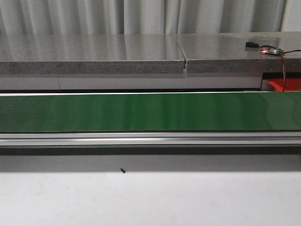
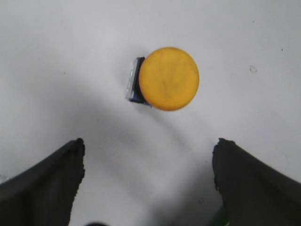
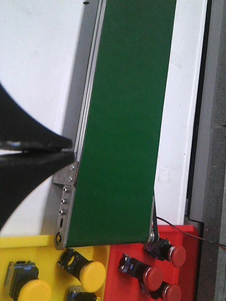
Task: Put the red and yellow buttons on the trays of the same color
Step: 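Place the red button on the near end of the green belt, then grasp the last yellow button with the left gripper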
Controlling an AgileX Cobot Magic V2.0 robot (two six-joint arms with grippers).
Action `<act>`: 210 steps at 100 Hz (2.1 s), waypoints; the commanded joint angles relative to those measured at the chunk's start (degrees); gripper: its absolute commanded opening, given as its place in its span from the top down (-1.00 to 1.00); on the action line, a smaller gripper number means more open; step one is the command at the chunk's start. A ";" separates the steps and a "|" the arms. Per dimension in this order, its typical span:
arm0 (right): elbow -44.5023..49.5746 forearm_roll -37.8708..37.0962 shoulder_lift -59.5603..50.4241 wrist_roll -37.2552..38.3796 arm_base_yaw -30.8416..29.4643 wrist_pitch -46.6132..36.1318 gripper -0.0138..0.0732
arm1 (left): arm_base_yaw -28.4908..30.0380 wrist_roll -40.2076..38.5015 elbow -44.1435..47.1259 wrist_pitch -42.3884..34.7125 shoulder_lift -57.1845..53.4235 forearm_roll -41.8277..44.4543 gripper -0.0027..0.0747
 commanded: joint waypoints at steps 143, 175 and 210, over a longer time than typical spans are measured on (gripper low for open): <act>-1.51 0.95 0.29 -0.48 0.07 -3.66 0.84 | -1.97 6.73 -6.88 1.70 -6.02 -5.01 0.28; -1.51 0.95 0.29 -0.48 0.07 -3.66 0.84 | -5.03 8.95 -1.39 5.61 -16.19 -3.99 0.28; -1.51 0.95 0.29 -0.48 0.07 -3.66 0.84 | -11.29 9.31 6.25 2.77 -19.89 -2.62 0.28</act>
